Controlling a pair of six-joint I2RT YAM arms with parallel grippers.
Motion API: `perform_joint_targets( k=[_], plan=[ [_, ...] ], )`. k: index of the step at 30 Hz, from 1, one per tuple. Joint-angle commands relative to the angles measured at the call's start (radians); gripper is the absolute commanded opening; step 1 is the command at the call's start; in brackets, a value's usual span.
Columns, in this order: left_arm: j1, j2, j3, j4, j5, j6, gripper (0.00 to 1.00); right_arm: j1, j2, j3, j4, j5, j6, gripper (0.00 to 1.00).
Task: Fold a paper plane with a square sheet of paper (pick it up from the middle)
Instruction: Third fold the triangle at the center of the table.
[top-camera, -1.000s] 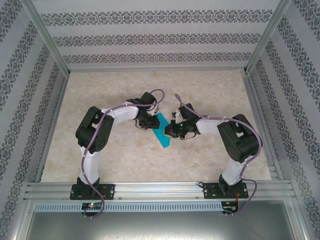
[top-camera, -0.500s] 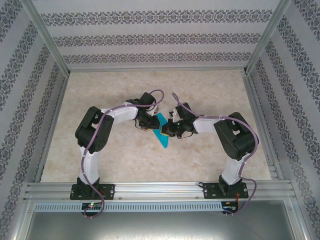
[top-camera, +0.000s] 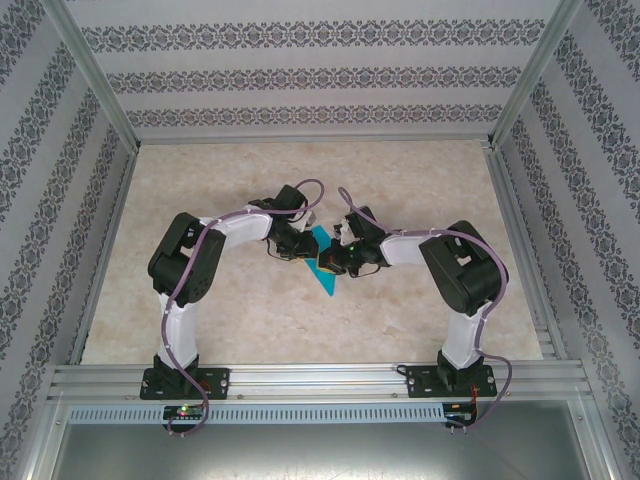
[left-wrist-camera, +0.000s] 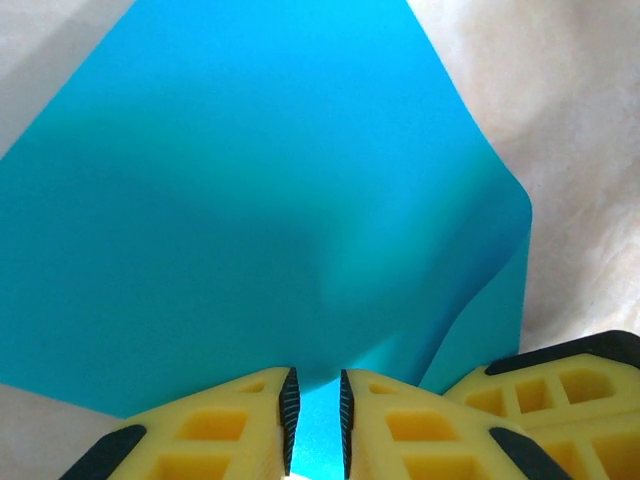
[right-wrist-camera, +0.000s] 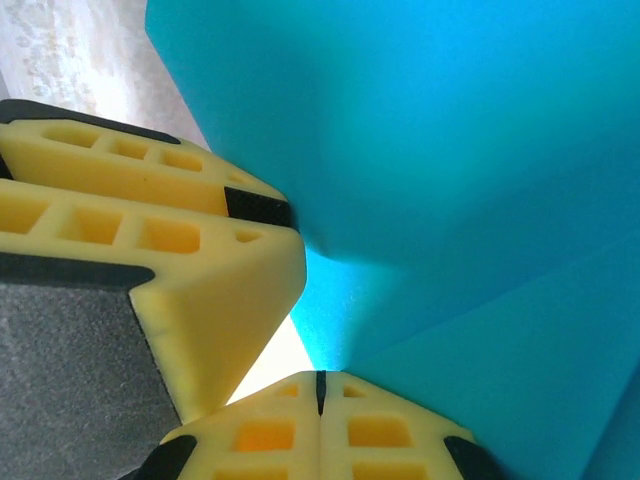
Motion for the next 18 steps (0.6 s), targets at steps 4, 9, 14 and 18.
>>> perform_joint_targets(
  k=[4,9,14,18],
  plan=[
    [0.014,-0.013,-0.037,-0.023,-0.006,-0.003,0.24,0.016,0.029,0.029,0.011,0.020,0.003,0.01],
    [0.017,-0.015,-0.041,-0.021,0.001,-0.006,0.24,0.017,0.032,0.021,0.034,0.033,0.019,0.01],
    [0.021,-0.020,-0.049,-0.020,0.001,-0.009,0.24,0.012,0.018,0.001,0.062,0.047,0.040,0.01],
    [0.023,-0.027,-0.055,-0.018,0.002,-0.010,0.24,0.004,0.009,-0.020,0.096,0.057,0.067,0.01]
  ],
)
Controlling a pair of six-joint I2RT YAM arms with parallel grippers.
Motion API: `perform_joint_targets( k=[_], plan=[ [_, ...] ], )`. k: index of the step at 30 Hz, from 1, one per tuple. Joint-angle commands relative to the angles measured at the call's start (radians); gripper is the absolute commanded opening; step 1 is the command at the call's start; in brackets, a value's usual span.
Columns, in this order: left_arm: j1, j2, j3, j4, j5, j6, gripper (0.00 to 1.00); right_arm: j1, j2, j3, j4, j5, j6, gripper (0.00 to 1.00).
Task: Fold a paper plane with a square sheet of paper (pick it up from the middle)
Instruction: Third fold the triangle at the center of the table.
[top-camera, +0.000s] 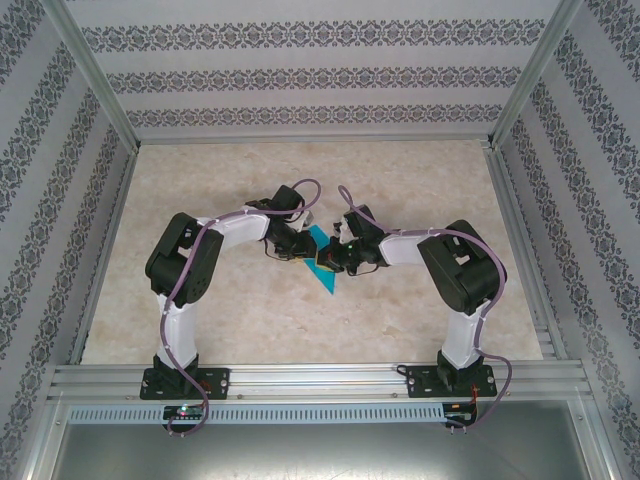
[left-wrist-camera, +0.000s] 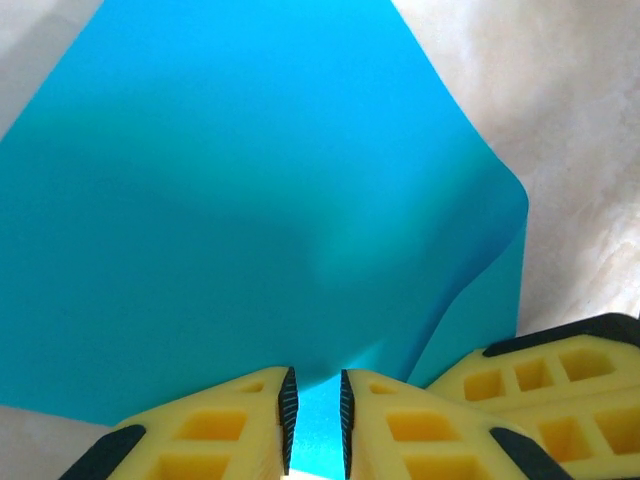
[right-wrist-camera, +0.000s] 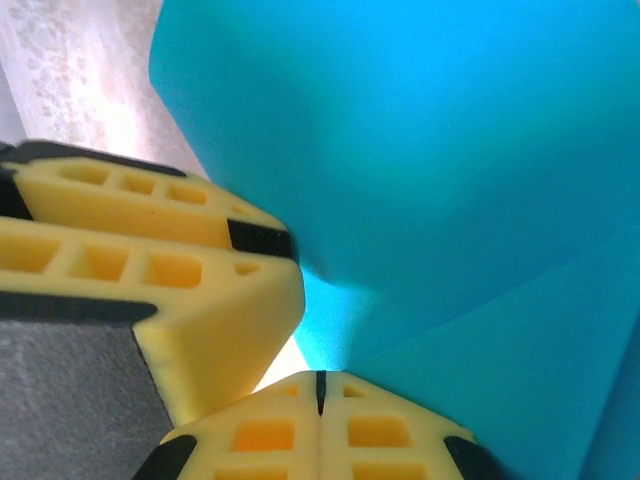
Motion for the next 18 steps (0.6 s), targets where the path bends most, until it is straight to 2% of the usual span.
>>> perform_joint_targets(
  k=[1,18],
  plan=[
    [0.012,-0.016,-0.032,-0.035,-0.013,-0.002,0.24,-0.003,-0.001,-0.028,0.064,0.031,0.039,0.01],
    [0.019,-0.018,-0.037,-0.031,-0.007,-0.002,0.24,-0.006,0.004,-0.041,0.024,0.063,0.013,0.02]
  ],
)
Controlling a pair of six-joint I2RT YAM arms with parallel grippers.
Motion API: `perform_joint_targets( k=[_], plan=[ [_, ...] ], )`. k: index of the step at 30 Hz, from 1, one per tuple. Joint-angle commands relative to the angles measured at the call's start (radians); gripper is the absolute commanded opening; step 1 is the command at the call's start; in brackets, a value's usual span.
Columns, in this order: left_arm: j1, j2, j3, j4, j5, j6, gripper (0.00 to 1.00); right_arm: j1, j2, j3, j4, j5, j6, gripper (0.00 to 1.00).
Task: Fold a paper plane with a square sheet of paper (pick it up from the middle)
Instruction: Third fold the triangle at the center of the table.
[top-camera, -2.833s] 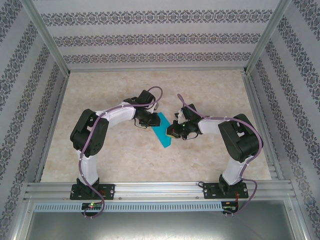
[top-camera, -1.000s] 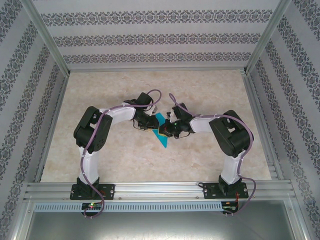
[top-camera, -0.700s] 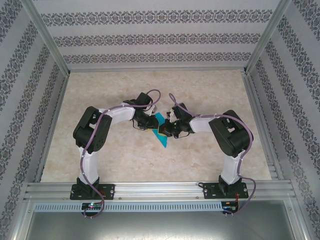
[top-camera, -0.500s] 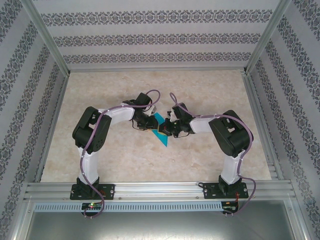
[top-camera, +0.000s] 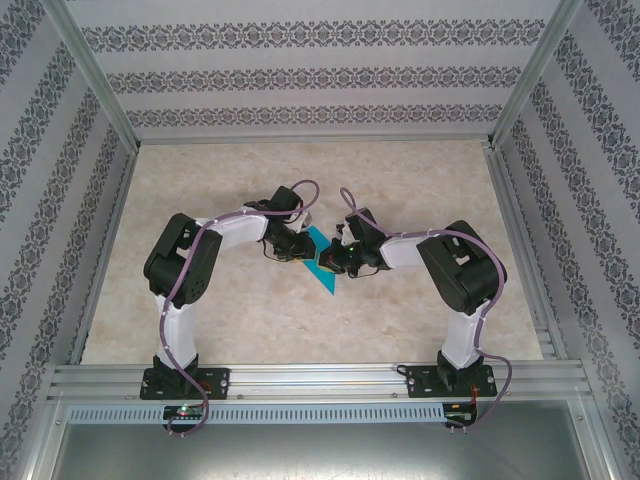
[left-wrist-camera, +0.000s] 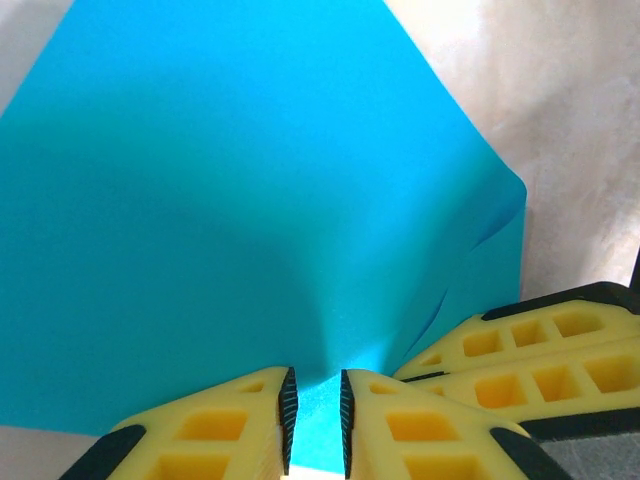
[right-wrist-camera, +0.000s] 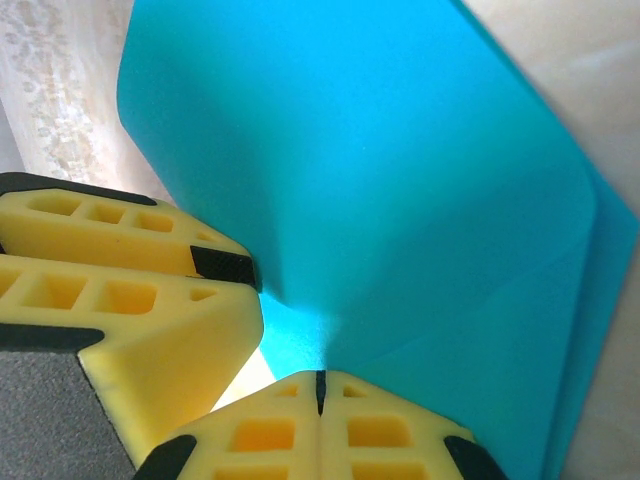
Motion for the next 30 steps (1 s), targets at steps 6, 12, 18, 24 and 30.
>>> perform_joint_targets(
  k=[6,12,18,24,30],
  plan=[
    [0.013,-0.005,-0.021,-0.028,-0.009,-0.007,0.24,-0.006,0.013,-0.007,0.020,0.019,0.004,0.02],
    [0.015,-0.001,-0.014,-0.037,-0.010,-0.002,0.24,-0.007,0.021,-0.021,0.080,-0.010,0.024,0.02],
    [0.014,0.003,-0.013,-0.037,-0.005,-0.003,0.25,-0.006,0.023,-0.019,0.048,0.000,0.004,0.03],
    [0.015,0.005,-0.007,-0.043,-0.008,0.001,0.24,-0.003,0.041,-0.011,0.048,-0.007,-0.002,0.03],
    [0.015,0.014,0.001,-0.049,-0.005,0.004,0.24,-0.001,0.048,-0.005,0.049,-0.021,-0.010,0.03]
  ],
)
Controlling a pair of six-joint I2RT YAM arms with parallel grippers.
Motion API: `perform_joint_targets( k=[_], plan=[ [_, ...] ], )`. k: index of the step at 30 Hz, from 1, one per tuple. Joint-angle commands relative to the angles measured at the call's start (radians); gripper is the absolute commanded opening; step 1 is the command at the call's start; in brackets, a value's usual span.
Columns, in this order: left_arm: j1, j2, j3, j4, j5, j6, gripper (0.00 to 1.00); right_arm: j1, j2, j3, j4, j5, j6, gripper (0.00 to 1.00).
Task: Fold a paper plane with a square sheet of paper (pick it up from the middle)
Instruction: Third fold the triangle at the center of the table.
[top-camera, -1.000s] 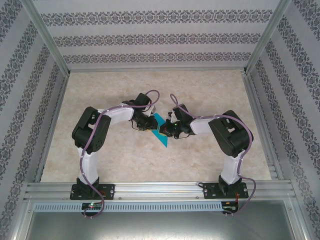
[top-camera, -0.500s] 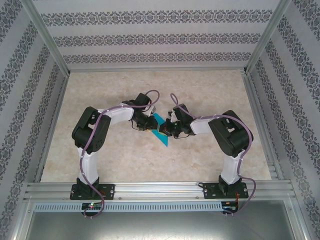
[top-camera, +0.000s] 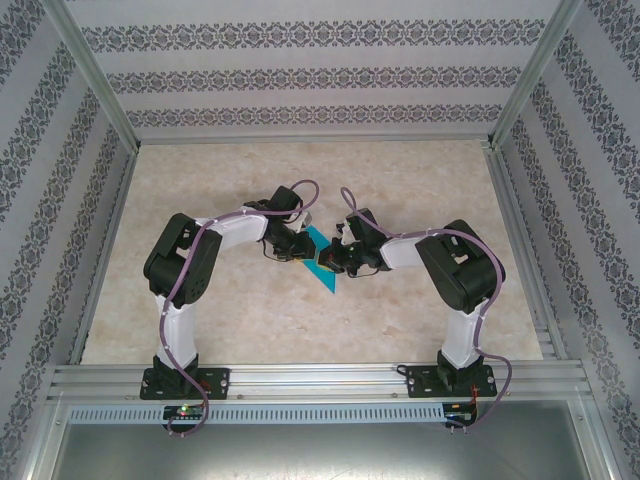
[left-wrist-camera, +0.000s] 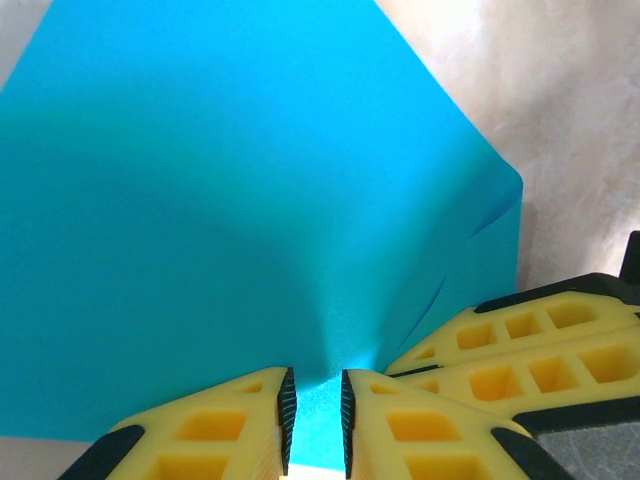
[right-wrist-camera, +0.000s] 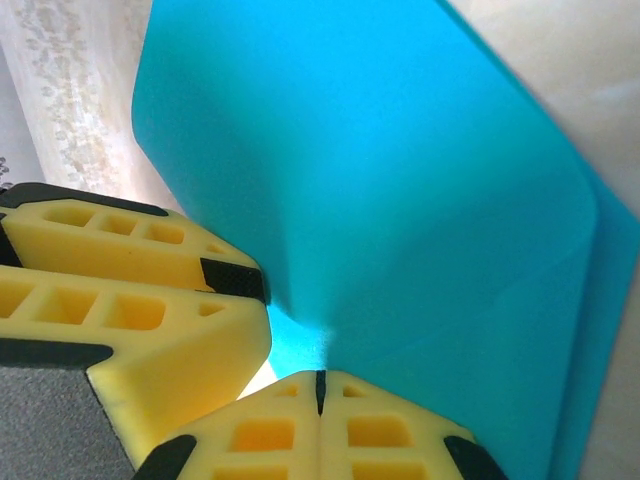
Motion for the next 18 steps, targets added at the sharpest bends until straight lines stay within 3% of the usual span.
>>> perform_joint_targets(
  k=[1,18],
  plan=[
    [0.013,0.015,0.001,-0.048,-0.009,0.004,0.24,0.000,0.031,0.003,-0.004,-0.006,-0.026,0.03],
    [0.014,0.020,0.004,-0.047,-0.006,0.001,0.24,0.003,0.031,-0.006,-0.010,-0.020,-0.059,0.04]
  ],
)
